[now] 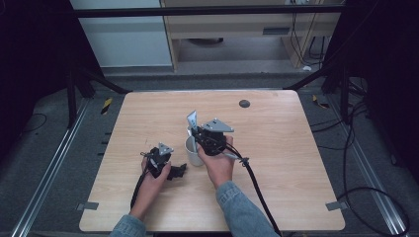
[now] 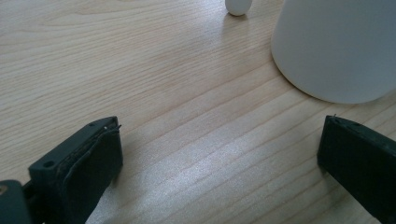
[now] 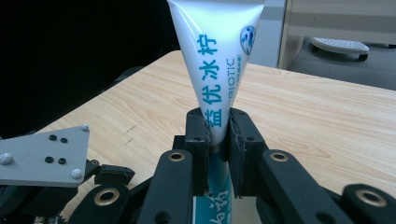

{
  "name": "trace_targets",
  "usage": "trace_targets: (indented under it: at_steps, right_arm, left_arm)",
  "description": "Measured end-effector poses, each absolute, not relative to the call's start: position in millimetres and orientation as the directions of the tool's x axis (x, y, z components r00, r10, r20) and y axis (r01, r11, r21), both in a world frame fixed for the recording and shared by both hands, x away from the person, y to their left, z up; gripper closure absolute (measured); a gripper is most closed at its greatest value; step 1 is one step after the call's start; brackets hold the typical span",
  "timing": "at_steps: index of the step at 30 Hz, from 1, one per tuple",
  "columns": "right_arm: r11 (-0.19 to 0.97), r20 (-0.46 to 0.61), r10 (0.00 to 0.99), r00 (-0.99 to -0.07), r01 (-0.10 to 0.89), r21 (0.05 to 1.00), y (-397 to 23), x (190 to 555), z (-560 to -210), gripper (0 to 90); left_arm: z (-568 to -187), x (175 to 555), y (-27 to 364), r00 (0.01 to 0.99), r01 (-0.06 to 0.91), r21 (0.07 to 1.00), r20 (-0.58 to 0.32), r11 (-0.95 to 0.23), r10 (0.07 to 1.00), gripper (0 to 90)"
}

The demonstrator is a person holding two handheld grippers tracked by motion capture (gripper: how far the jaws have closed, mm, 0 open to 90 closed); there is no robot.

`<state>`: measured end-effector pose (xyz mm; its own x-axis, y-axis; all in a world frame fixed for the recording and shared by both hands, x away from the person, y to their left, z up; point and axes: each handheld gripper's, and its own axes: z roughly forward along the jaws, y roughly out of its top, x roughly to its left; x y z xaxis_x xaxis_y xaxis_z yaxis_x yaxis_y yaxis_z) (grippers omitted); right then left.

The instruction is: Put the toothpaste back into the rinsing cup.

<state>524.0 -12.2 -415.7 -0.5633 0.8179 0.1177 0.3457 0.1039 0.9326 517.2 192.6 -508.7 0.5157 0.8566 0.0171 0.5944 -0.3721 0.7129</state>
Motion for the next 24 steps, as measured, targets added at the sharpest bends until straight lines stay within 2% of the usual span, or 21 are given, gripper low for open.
trace_targets:
  at_steps: [24]
  right_arm:
    - [0.073, 0.152, 0.822, -0.548, 0.367, 0.927, -15, 525, -427, 79.0]
  left_arm:
    - [-508, 517, 193, 0.521, 0.594, 0.709, 0.022, -0.38, 0.854, 0.0]
